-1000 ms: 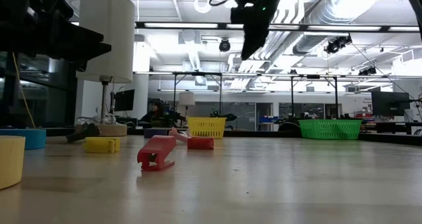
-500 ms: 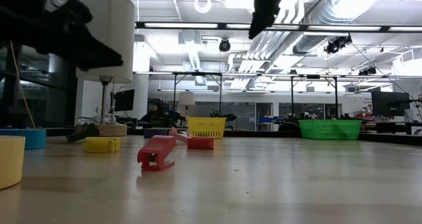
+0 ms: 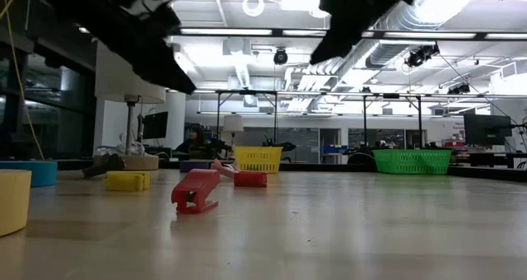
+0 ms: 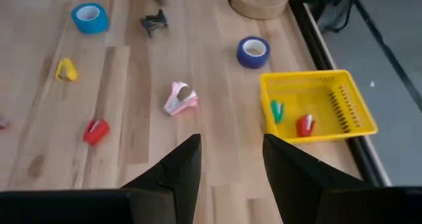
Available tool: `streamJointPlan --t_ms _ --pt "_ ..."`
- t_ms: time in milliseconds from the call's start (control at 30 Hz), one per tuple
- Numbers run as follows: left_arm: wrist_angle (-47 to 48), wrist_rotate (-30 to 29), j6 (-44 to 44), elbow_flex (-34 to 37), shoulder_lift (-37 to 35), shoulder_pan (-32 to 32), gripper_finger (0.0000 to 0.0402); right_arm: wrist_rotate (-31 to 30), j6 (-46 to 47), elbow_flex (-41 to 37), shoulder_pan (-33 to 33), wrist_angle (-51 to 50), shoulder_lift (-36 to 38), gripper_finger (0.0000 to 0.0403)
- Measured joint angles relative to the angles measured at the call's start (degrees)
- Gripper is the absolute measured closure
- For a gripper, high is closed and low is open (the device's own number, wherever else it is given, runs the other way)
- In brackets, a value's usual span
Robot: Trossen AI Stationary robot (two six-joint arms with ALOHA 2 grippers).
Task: Pick and place Stapler, Stapler remover, tape
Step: Put the blue tape into the blue bin
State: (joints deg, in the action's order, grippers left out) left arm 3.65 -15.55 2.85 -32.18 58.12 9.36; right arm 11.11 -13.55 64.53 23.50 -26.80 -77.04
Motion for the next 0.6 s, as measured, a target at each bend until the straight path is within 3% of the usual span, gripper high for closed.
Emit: streamJointPlan --t_ms 300,600 --pt "6.28 9.19 -1.29 -10.23 16.68 14.4 0.0227 -2.36 3.0 -24.06 -1.45 16.56 13.81 0.025" --pt "27.49 11.41 -8.31 -27.87 35.58 21.42 0.0227 -1.24 5.11 -36.37 -1.44 22.22 22.27 0.025"
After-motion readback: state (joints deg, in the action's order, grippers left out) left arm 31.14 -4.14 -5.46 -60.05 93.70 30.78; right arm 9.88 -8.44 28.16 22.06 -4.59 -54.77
